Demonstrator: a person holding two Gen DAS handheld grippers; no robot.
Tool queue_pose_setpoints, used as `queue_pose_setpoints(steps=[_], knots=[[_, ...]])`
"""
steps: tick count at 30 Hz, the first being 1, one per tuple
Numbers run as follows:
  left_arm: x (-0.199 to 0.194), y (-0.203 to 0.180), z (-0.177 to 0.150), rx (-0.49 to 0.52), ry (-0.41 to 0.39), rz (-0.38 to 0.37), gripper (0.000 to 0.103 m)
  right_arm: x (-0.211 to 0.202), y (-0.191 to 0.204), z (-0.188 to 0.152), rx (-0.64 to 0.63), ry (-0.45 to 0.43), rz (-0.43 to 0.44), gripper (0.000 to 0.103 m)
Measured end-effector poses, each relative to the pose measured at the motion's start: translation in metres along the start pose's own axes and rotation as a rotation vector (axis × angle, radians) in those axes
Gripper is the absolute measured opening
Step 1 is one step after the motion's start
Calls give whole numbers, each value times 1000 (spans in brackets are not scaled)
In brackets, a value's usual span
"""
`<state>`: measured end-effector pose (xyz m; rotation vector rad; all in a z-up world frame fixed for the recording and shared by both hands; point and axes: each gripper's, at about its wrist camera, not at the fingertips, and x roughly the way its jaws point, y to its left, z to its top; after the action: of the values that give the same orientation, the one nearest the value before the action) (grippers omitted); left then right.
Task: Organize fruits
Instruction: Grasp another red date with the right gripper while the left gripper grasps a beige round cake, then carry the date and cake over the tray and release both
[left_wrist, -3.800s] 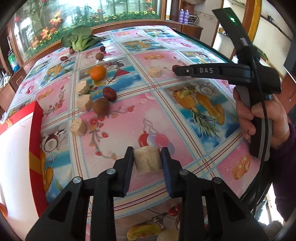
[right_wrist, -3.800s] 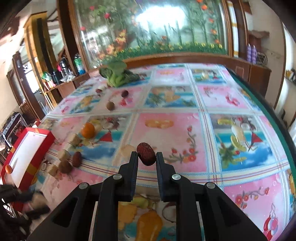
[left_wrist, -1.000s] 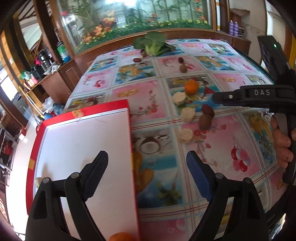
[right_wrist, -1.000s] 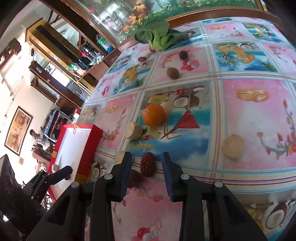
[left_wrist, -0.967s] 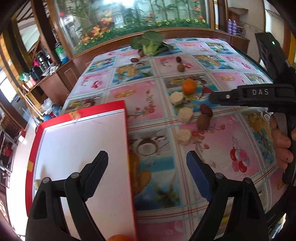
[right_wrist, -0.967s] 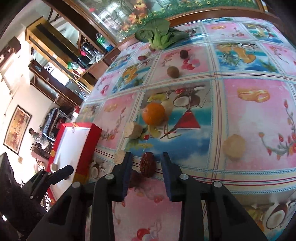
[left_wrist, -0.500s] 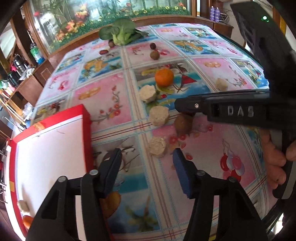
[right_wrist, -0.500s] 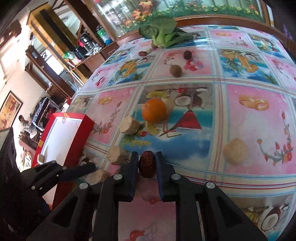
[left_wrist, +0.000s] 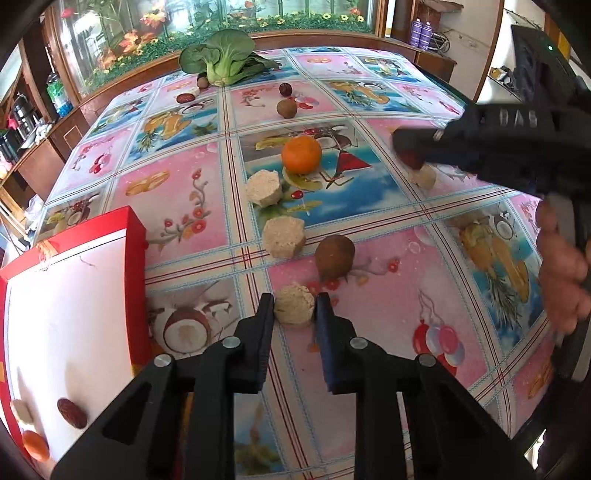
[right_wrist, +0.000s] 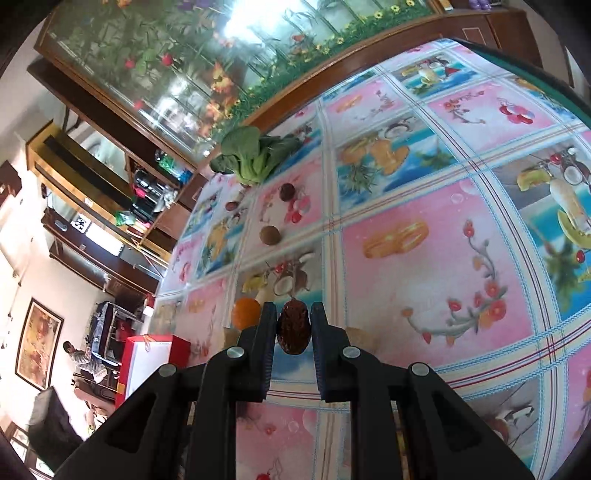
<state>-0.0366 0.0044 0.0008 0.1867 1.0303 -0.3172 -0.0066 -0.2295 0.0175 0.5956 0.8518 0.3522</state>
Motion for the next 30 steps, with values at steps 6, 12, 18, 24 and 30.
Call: queue_pose_setpoints(steps=[6,12,18,24,30], knots=[[-39,2,-3,-46,-107,25,24,-2,15,-2,-55,-51,14,17],[-93,24,-18,-124,-232,72,25,-7,24,-4,-121,-127,-8,17],[-127,64,-52,-206,-302,181,25,1,28,-9,-119,-113,0,16],[-149,124,-94,-345,-313,273,25,14,76,-39,-202,-47,113,16],[-159,166,-129,-443,-307,343,25,52,154,-97,-318,112,299,16]])
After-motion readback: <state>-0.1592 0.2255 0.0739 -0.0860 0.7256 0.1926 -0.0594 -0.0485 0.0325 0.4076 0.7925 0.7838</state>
